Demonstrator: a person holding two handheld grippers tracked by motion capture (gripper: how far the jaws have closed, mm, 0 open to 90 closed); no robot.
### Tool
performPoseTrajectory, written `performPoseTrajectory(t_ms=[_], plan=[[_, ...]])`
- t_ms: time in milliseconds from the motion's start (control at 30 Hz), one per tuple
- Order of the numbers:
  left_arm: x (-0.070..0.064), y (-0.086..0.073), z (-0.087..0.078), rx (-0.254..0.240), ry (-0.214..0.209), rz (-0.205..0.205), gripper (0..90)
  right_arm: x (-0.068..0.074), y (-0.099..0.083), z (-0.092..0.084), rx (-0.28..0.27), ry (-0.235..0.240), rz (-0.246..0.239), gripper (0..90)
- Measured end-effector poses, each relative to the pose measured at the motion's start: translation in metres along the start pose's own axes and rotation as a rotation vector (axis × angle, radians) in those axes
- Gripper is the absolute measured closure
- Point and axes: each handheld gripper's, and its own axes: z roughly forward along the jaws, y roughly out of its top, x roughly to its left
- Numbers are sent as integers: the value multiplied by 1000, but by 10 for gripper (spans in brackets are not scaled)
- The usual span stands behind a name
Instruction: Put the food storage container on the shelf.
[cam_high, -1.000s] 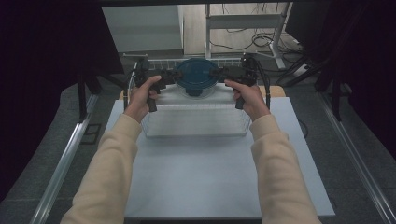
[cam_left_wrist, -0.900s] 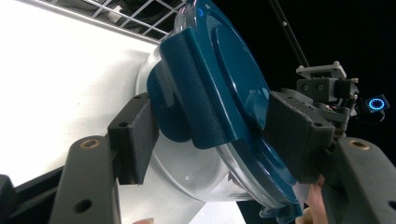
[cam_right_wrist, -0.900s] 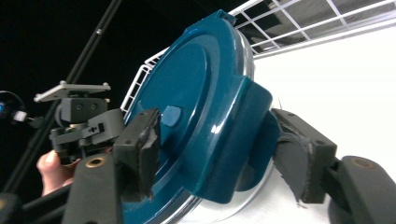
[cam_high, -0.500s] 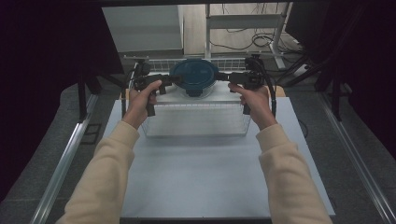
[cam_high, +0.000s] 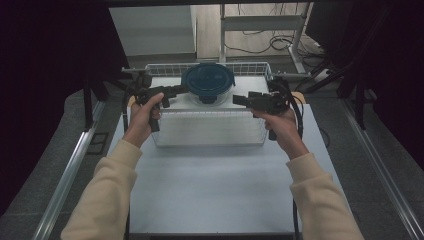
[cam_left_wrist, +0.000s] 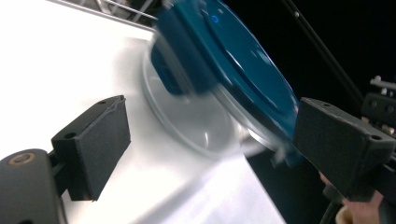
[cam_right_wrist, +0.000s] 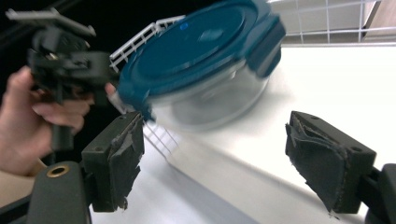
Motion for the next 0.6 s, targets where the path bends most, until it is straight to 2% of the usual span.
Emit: performPoseTrajectory(t_ms=[100, 167, 300, 367, 467, 500, 533, 567, 600], plan=[[-13, -16, -14, -8, -7, 68, 113, 5, -15, -11, 7, 1, -35, 192], [-22, -30, -22, 4, -1, 109, 115, 9, -28, -18, 13, 12, -51, 192], [-34, -66, -35, 42, 40, 176, 133, 16, -60, -33, 35, 35, -92, 190], [-37, -86, -40, 52, 69, 217, 142, 19, -78, -39, 52, 29, -121, 191], [-34, -117, -45, 64, 113, 255, 158, 18, -106, -45, 71, -9, -163, 197], [-34, -117, -45, 64, 113, 255, 168, 16, -115, -47, 70, -30, -180, 204], [-30, -131, -47, 73, 130, 262, 168, 16, -115, -47, 70, -30, -180, 204], [-21, -148, -47, 96, 156, 267, 173, 11, -134, -49, 81, -55, -189, 213], [-21, -148, -47, 96, 156, 267, 175, 11, -134, -49, 81, -55, -189, 213]])
